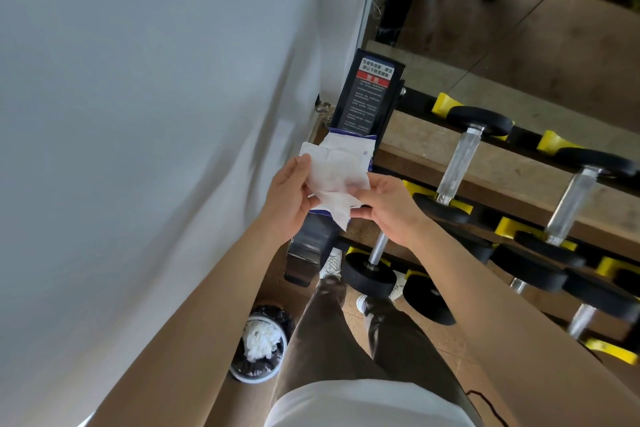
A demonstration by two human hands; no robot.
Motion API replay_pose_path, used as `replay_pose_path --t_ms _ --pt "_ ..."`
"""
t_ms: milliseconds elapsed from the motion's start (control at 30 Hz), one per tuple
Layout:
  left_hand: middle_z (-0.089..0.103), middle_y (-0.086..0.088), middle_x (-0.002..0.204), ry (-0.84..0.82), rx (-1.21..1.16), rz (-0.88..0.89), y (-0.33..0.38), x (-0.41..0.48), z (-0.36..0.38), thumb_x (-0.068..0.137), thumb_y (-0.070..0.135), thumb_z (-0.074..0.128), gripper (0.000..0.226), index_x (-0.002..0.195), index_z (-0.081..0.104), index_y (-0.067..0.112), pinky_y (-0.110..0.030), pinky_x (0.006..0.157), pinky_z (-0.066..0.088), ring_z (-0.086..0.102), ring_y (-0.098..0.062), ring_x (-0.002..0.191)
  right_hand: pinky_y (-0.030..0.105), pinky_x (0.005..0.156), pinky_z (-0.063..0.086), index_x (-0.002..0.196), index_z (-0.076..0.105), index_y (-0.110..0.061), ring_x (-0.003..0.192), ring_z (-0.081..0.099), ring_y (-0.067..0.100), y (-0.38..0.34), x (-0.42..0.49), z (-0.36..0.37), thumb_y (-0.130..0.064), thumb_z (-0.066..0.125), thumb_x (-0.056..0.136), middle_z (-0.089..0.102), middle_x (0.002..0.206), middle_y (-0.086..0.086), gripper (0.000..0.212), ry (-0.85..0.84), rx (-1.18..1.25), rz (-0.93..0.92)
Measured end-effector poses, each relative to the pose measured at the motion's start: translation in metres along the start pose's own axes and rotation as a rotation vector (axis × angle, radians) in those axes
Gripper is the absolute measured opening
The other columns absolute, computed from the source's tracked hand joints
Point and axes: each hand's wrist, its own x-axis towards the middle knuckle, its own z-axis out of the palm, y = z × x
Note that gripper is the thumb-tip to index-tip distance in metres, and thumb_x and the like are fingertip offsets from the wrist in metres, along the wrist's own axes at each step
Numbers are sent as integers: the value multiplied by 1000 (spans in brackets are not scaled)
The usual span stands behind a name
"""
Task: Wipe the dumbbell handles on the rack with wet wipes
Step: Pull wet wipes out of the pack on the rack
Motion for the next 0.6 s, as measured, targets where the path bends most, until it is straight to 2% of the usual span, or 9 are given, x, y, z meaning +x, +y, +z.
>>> replay_pose_path --t_ms 67,133,200,300,367,433,500,600 --pt "69 -6 108 60 -38 -8 1 2 -4 109 27 44 22 102 61 15 -35 69 60 68 -20 96 43 83 61 106 71 -7 98 70 32 0 1 -5 -3 55 98 74 109 14 18 48 86 37" --pt "68 -5 111 88 -5 -27 1 1 -9 108 28 45 19 107 59 14 -31 67 60 69 -17 95 44 82 61 95 68 -10 105 67 32 1 3 -10 0 49 100 70 112 14 22 121 184 68" --pt "68 -6 116 53 96 -48 1 -1 -14 105 29 52 24 118 56 10 -33 75 61 70 -16 98 47 86 60 94 64 -11 113 62 33 1 5 -15 2 44 99 63 122 17 24 169 249 88" --pt "68 -7 125 -50 374 -70 0 2 -22 84 34 80 53 128 59 14 -39 90 59 70 -22 107 49 93 54 100 64 -13 113 58 34 -2 7 -19 -3 41 100 59 127 21 25 176 232 96" --pt "71 -1 114 -124 699 -31 0 3 -23 68 45 86 61 120 67 19 -35 88 58 69 -20 103 50 93 54 104 63 -12 114 59 34 -6 7 -19 -6 39 101 58 127 20 26 175 193 102" --pt "68 1 88 -160 911 30 -3 5 -25 75 43 83 39 97 71 12 -29 74 50 63 -15 83 51 94 55 109 63 -13 116 60 33 -9 7 -17 -8 37 103 60 126 18 27 172 187 110" --pt "52 -3 70 -118 927 66 -2 5 -25 86 38 76 36 77 64 6 -28 64 36 50 -15 68 51 94 55 111 62 -17 114 64 29 -10 8 -17 -11 37 104 65 124 13 27 158 238 129" --pt "57 -7 77 16 583 12 2 4 -28 80 41 68 30 78 65 11 -30 71 38 55 -20 77 48 88 58 112 63 -14 117 62 34 -9 11 -24 -10 44 102 62 128 16 22 191 262 172"
